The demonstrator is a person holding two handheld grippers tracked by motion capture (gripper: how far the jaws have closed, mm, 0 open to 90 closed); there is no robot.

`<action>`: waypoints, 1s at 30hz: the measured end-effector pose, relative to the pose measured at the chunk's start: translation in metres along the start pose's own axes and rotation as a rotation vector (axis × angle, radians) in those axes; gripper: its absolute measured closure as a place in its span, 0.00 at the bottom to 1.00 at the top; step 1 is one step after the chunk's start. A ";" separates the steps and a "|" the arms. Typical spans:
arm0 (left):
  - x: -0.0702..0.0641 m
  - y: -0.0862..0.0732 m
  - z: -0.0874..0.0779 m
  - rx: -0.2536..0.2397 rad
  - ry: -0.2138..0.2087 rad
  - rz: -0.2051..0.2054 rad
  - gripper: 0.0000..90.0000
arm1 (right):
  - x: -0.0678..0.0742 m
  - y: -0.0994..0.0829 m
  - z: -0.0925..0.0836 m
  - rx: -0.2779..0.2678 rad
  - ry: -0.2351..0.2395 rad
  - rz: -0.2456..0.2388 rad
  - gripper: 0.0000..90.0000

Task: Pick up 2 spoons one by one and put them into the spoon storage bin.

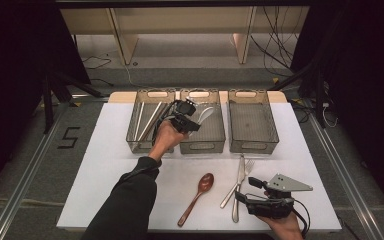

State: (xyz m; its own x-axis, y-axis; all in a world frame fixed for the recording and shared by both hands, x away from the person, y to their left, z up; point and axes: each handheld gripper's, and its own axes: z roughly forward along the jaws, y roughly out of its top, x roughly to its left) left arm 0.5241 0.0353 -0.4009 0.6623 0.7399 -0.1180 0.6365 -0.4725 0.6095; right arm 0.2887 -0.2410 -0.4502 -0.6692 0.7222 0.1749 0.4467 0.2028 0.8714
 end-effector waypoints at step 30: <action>-0.011 -0.011 -0.022 0.079 -0.041 -0.022 0.38 | 0.001 0.000 0.000 -0.002 -0.001 0.001 0.33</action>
State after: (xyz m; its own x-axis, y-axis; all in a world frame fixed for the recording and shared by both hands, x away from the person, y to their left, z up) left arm 0.5012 0.0429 -0.3894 0.6627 0.7307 -0.1639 0.6791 -0.4942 0.5428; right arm 0.2880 -0.2405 -0.4500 -0.6683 0.7230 0.1749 0.4457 0.2010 0.8723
